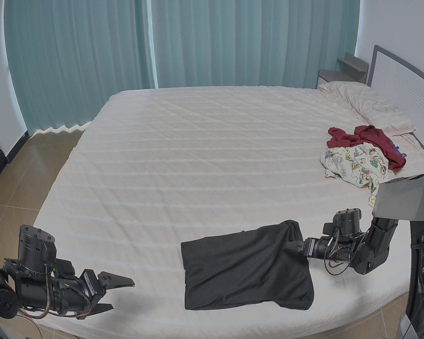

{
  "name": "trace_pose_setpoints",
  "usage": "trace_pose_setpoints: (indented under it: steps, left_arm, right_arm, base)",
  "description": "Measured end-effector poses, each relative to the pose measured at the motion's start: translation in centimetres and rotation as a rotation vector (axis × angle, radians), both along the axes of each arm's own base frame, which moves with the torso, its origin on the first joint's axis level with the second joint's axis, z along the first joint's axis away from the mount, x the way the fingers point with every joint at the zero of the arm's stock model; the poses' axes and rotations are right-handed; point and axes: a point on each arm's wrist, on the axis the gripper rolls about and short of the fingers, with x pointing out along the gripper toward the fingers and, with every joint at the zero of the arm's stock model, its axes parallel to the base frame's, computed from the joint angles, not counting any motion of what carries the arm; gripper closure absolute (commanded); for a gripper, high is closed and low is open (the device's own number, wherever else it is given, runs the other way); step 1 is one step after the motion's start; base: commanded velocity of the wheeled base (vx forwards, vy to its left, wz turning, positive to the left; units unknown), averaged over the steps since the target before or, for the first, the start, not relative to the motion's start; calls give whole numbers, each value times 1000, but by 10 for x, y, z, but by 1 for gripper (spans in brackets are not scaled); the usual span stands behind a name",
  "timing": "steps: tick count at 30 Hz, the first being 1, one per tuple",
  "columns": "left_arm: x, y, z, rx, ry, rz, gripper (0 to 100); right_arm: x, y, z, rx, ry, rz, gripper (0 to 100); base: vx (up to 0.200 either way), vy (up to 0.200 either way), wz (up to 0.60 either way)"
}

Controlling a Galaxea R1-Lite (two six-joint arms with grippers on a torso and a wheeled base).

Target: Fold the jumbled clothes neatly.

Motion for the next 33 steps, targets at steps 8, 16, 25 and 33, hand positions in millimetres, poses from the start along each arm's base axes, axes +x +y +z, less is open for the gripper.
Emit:
trace_pose_setpoints:
  steps: [8, 16, 25, 33]
  left_arm:
    - [21, -7, 4, 73, -83, -90, 0]
    - [55, -22, -23, 264, -113, -213, 0]
    - [96, -62, -78, 418, -272, -248, 0]
    - [100, -98, -123, 546, -321, -376, 0]
  right_arm:
    - [-22, -2, -2, -33, 35, 61, 0]
    - [-32, -3, -7, -59, 63, 84, 0]
    - [-40, -3, -11, -94, 79, 123, 0]
    - [-43, 0, -13, -88, 86, 171, 0]
  base:
    - [0, 0, 0]
    - [0, 0, 0]
    - [0, 0, 0]
    - [0, 0, 0]
